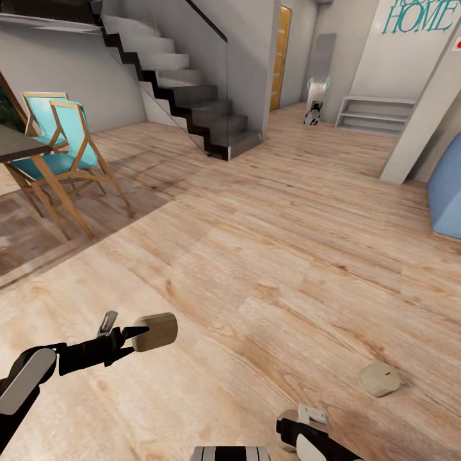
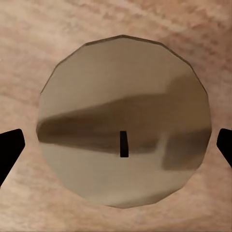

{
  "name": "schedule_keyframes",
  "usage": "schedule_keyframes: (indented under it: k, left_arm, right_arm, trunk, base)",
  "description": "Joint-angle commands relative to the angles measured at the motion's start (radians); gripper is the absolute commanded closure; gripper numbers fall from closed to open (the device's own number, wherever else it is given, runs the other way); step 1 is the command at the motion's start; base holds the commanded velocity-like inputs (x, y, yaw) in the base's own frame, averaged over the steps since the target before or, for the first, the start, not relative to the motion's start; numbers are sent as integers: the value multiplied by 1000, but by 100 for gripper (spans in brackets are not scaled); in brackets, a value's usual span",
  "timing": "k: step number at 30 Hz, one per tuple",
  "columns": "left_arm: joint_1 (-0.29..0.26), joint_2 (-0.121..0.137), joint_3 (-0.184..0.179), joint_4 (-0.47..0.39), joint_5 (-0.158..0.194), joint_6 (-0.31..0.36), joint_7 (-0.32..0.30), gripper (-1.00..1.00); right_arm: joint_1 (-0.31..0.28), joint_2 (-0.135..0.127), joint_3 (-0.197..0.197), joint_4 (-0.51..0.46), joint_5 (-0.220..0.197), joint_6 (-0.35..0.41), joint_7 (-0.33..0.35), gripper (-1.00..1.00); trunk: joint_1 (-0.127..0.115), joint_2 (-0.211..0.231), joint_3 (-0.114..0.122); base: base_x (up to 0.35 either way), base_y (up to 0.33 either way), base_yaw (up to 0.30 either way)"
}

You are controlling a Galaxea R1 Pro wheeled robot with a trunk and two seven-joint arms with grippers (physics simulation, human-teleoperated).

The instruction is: Place each of the two pumpkins and all three candles from the living room inside a cabinet in the living room (use any cabinet), then make sure every cabinet is closed, and position the cauldron so it is next to a table in the living room.

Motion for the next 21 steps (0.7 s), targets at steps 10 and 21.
schedule_keyframes:
  k: [10,21]
  left_arm:
    - [-1,1,-1,0,-5,1,-8,100]
    - [-1,1,-2,0,-5,1,-8,100]
  right_arm:
    - [0,-1,7,-2,-4,4,-7,-100]
    - [0,-1,7,-2,-4,4,-7,-100]
  trunk:
    - [2,-1,-20]
    - [2,-1,-20]
  base:
    - [0,0,0]
    - [34,0,0]
